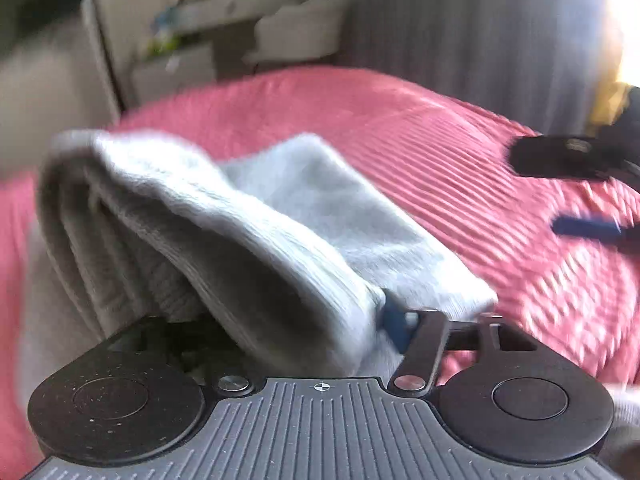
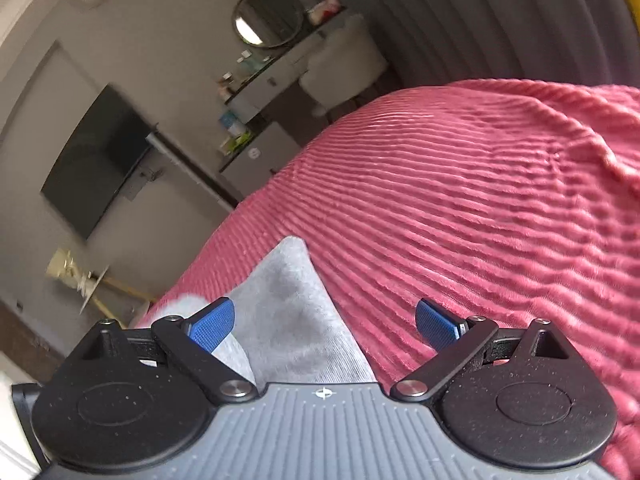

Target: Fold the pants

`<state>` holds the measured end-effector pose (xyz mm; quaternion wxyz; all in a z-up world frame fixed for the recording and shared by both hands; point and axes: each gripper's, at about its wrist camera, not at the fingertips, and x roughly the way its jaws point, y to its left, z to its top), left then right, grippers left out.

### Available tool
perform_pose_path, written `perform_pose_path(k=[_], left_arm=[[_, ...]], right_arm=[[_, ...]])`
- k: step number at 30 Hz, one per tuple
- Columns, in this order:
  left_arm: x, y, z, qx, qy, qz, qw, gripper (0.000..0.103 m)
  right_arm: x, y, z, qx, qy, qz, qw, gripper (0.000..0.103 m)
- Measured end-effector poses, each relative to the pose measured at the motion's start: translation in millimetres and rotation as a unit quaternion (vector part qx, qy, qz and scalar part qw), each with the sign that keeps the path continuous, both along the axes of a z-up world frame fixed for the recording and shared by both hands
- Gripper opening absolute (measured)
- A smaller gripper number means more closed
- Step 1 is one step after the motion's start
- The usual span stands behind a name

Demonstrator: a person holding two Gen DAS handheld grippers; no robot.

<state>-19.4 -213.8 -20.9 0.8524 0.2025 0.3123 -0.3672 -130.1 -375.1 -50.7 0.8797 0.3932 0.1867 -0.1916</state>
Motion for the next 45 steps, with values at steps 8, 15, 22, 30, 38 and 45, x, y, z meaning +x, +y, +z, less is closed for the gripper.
perform_pose_path(k=[8,15,22,30,38,45], left_arm=[[-19.0,106.8,61.5,-0.136,0.029,0.027,0.9899,0.095],[-10.9,263.8,58.9,-0.333,0.09,0.308,0.887,0.096],[-23.8,312.5,36.3,-0.304,0.092,0.411,0.8545,0.096],[-6.3,319.8,19.0,-0.306,0.152,0.412,0.8449,0.096],[1.0,324.5,4.9,-0.311,0.183,0.415,0.8349,0.096],[2.7,322.8,4.0,-0.309,0.193,0.416,0.8331,0.096]], right_arm=[[24.3,25.3,13.0,-0.041,0.036,0.055,0.997,0.097],[41.9,118.2,38.0,-0.201,0.067,0.128,0.969,0.097],[79.8,205.0,28.9,-0.35,0.105,0.161,0.917,0.097],[128.6,252.4,-1.6,-0.434,0.188,0.159,0.867,0.097],[99.9,179.9,37.4,-0.196,0.092,0.112,0.97,0.042],[24.0,63.8,25.9,0.056,0.045,-0.097,0.993,0.096]])
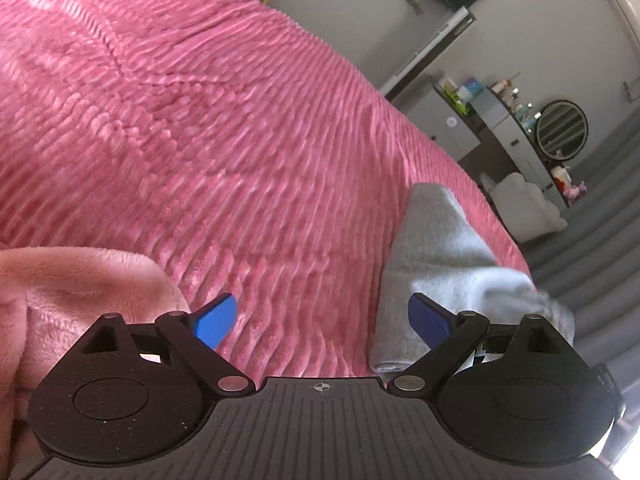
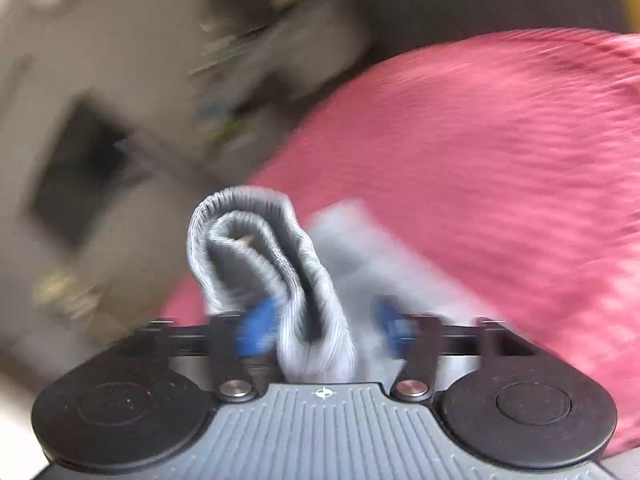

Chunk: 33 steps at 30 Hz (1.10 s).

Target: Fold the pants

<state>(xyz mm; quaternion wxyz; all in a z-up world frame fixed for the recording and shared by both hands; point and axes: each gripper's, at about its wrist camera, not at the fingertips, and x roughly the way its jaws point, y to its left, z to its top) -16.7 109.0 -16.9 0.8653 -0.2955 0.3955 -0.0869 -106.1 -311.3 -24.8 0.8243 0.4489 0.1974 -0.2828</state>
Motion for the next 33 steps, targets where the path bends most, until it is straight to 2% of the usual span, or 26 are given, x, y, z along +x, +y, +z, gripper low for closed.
perform_pose_path(k=[2,3,7,9,11,13,16,18,19,20,21,22,24,26,28,29,30,31,32,33], left_arm=[[0.9,-1.7,-0.5,0.003,0.003,-0.003,1.0,0.096],[1.8,-2.5,-0.9,0.003,0.005,-0.005,1.0,0.096],[7.1,-7.1,-2.7,0.008,0.021,-0.007,0.9997,0.096],[6.8,-9.5,-2.1,0.016,0.022,-0.007,0.9996,0.096],[5.1,-9.9,-0.5,0.02,0.019,-0.005,0.9996,0.096],[4.0,-8.9,-0.6,0.021,0.02,-0.001,0.9996,0.096],[5.8,-8.7,-1.7,0.02,0.026,0.001,0.9995,0.096],[8.5,-11.0,-2.4,0.026,0.032,-0.002,0.9992,0.096],[9.1,-12.2,-2.4,0.028,0.033,-0.003,0.9991,0.096],[9.6,-13.1,-2.3,0.031,0.034,-0.005,0.999,0.096],[9.8,-13.7,-2.3,0.033,0.034,-0.006,0.9988,0.096],[10.0,-13.4,-2.6,0.033,0.036,-0.005,0.9988,0.096],[9.7,-12.1,-3.4,0.029,0.04,-0.003,0.9988,0.096],[8.7,-10.6,-3.7,0.026,0.04,0.0,0.9988,0.096],[8.5,-10.1,-3.4,0.025,0.041,0.0,0.9988,0.096],[8.5,-10.5,-3.1,0.026,0.04,0.0,0.9989,0.096],[8.7,-11.4,-2.9,0.027,0.04,-0.001,0.9988,0.096],[9.2,-12.4,-2.8,0.029,0.042,-0.002,0.9987,0.096],[10.1,-13.9,-2.7,0.032,0.044,-0.004,0.9985,0.096],[10.7,-15.8,-2.5,0.037,0.045,-0.006,0.9983,0.096]], right_arm=[[-21.7,-11.3,2.2,-0.021,0.015,-0.051,0.998,0.096],[-27.2,-13.0,5.4,-0.028,0.012,-0.048,0.998,0.096],[-20.4,10.5,27.1,-0.084,-0.014,0.037,0.996,0.096],[-12.2,25.8,31.2,-0.086,-0.038,0.089,0.992,0.093],[-1.8,30.1,25.6,-0.048,-0.039,0.117,0.991,0.08],[3.3,31.9,15.7,-0.019,-0.015,0.116,0.993,0.05],[5.2,31.5,0.1,0.023,-0.01,0.124,0.992,0.046],[6.9,32.3,-0.3,0.022,-0.01,0.124,0.992,0.045],[9.6,30.5,-1.1,0.021,-0.008,0.123,0.992,0.042],[12.5,27.9,-3.9,0.032,-0.013,0.122,0.992,0.037],[15.2,30.3,-11.2,0.048,-0.019,0.125,0.991,0.021],[20.1,28.2,-17.6,0.064,-0.018,0.129,0.989,0.013],[23.9,26.9,-30.0,0.086,-0.026,0.13,0.987,0.01],[14.1,23.4,-30.9,0.124,-0.071,0.125,0.982,0.009],[-4.3,16.4,-31.7,0.195,-0.133,0.108,0.966,0.008],[-14.8,10.7,-36.0,0.24,-0.173,0.099,0.95,0.008],[-21.5,7.1,-40.8,0.267,-0.192,0.088,0.94,0.008],[-28.1,2.8,-45.3,0.28,-0.189,0.079,0.938,0.008],[-30.3,1.5,-47.2,0.262,-0.169,0.08,0.947,0.008],[-30.7,2.6,-46.1,0.214,-0.114,0.08,0.967,0.009]])
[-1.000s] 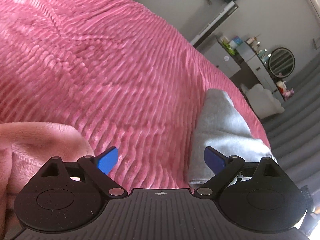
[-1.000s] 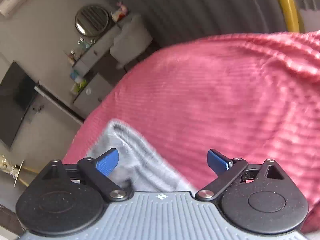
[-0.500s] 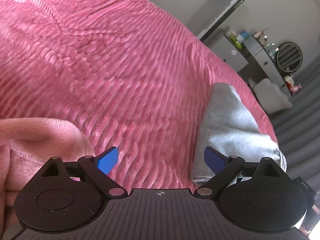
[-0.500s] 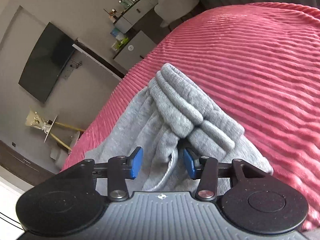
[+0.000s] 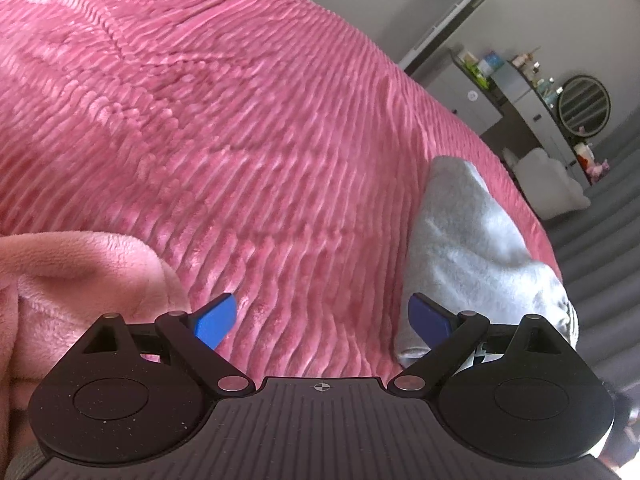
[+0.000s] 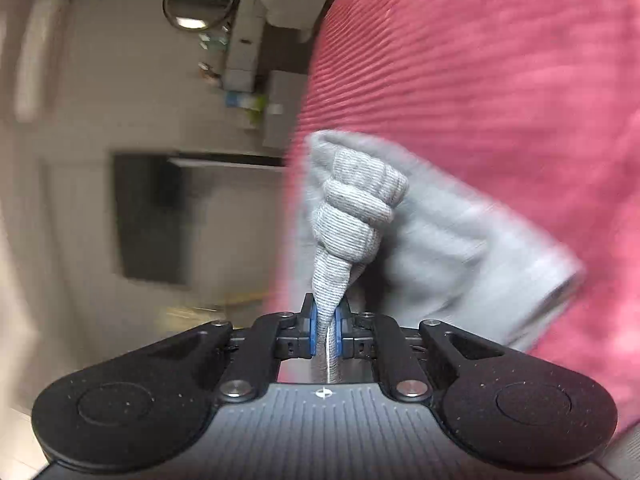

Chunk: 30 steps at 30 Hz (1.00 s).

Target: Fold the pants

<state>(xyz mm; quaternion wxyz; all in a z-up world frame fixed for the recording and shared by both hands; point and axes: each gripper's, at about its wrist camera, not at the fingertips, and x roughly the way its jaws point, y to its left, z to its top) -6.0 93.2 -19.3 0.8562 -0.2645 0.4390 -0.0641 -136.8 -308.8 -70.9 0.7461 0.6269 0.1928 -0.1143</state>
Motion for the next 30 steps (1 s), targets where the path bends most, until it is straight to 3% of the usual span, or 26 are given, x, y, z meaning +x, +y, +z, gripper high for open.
perform_pose_path(k=[1,2,6,8,10,12,14,16,17,19,20,24,28,30], left_arm=[[0.5,-2.0,0.8,0.007,0.001,-0.003,1.0,0.096],[0.4,-5.1,2.5,0.018,0.0,-0.007,0.9998,0.096],[0.1,-17.8,10.8,0.048,-0.018,-0.032,0.9982,0.096],[2.9,-27.9,14.7,0.052,-0.035,-0.052,0.9967,0.096],[8.9,-42.7,16.3,0.06,-0.047,-0.074,0.9944,0.096],[17.0,-61.8,16.1,0.071,-0.056,-0.093,0.9915,0.096],[24.3,-78.9,14.1,0.074,-0.057,-0.113,0.9892,0.096],[33.3,-93.9,12.5,0.074,-0.05,-0.134,0.987,0.096],[38.3,-100.1,12.4,0.076,-0.048,-0.143,0.9857,0.096],[49.9,-109.0,11.8,0.081,-0.052,-0.159,0.9825,0.096],[56.8,-112.0,11.1,0.081,-0.052,-0.168,0.9811,0.096],[89.3,-124.0,3.0,0.051,-0.03,-0.2,0.9781,0.096],[115.3,-133.5,-14.1,0.047,0.002,-0.197,0.9792,0.096],[121.5,-136.7,-22.5,0.028,0.006,-0.203,0.9787,0.096]], right_arm=[[8.3,3.7,3.0,-0.061,0.057,0.011,0.996,0.007],[10.7,7.9,2.0,-0.093,0.077,0.023,0.992,0.007],[11.0,11.6,23.4,-0.111,0.081,0.031,0.99,0.017],[4.4,16.9,39.6,-0.16,0.086,0.027,0.983,0.031],[0.7,21.0,54.2,-0.211,0.086,0.018,0.973,0.062],[-0.8,25.5,61.8,-0.255,0.08,0.023,0.963,0.08],[4.3,26.6,54.3,-0.27,0.105,0.04,0.956,0.093],[14.4,27.4,37.4,-0.271,0.186,0.071,0.942,0.095],[17.9,21.4,27.8,-0.235,0.21,0.081,0.946,0.095],[8.4,8.2,24.2,-0.177,0.175,0.072,0.966,0.096],[4.2,1.4,26.6,-0.167,0.159,0.074,0.97,0.096],[4.2,-19.0,29.8,-0.164,0.11,0.112,0.974,0.097],[19.4,-34.2,27.4,-0.158,0.086,0.161,0.971,0.097],[27.5,-43.2,21.7,-0.147,0.084,0.173,0.97,0.097]])
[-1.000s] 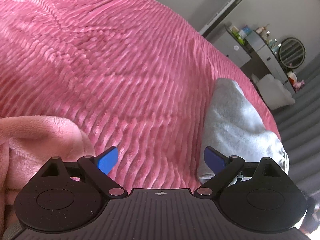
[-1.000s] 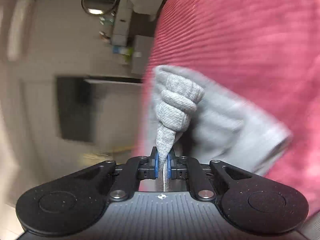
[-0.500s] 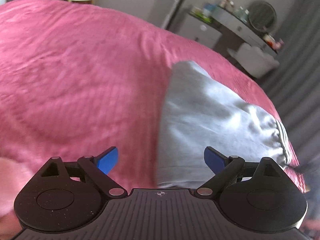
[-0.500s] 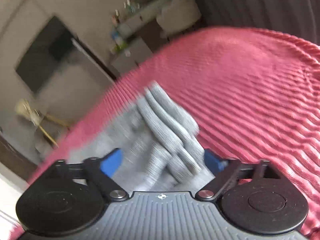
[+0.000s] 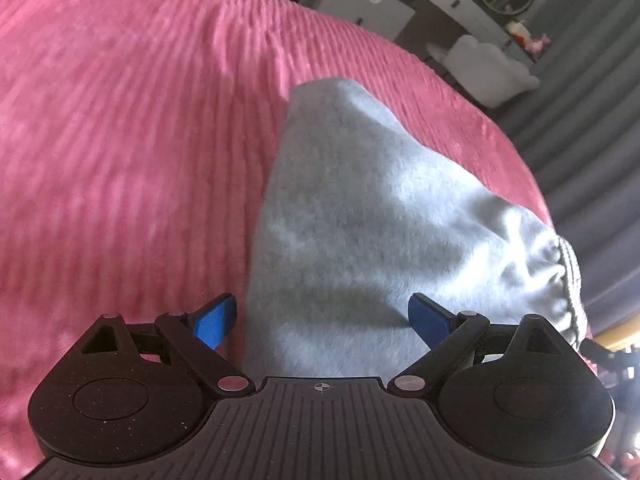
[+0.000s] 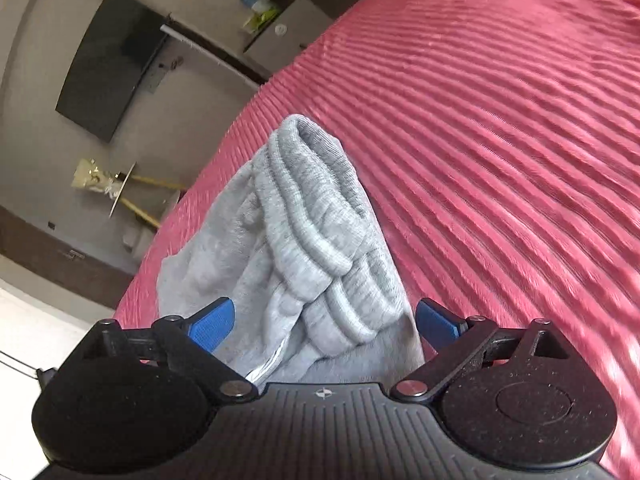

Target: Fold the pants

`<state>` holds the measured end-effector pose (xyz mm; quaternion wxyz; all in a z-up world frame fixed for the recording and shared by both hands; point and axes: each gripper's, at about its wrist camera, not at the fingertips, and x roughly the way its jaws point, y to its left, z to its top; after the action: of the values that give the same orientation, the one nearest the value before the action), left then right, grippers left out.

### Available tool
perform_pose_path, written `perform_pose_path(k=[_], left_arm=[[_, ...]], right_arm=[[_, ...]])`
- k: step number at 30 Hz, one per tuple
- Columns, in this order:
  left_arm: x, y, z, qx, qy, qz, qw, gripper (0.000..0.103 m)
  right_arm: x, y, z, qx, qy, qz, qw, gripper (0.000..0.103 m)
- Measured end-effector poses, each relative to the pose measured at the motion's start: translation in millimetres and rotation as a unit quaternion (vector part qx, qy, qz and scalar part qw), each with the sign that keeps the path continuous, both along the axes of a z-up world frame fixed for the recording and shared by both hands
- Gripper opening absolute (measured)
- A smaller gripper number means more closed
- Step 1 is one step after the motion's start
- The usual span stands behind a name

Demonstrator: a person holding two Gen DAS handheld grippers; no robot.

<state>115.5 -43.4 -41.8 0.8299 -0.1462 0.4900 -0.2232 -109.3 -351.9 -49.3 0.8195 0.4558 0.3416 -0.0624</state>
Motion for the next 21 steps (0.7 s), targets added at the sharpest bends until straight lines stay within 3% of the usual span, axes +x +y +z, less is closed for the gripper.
perform_pose_path(k=[8,13,21], left_arm=[[26.1,-18.1,-13.4,-0.002,0.025,-0.043,0.9988,0.1],[37.3,-41.0,-13.0,0.027,0.026,-0.065,0.9972,0.103],[52.4,-54.7,-19.3,0.041,0.051,-0.063,0.9958,0.103]], right_arm=[[33.6,-28.2,-27.3,0.068,0.005,0.047,0.997,0.097],[59.1,-37.5,-38.2,0.108,-0.009,0.097,0.989,0.097],[97.3,-16.6,-36.0,0.083,0.028,0.178,0.98,0.098]])
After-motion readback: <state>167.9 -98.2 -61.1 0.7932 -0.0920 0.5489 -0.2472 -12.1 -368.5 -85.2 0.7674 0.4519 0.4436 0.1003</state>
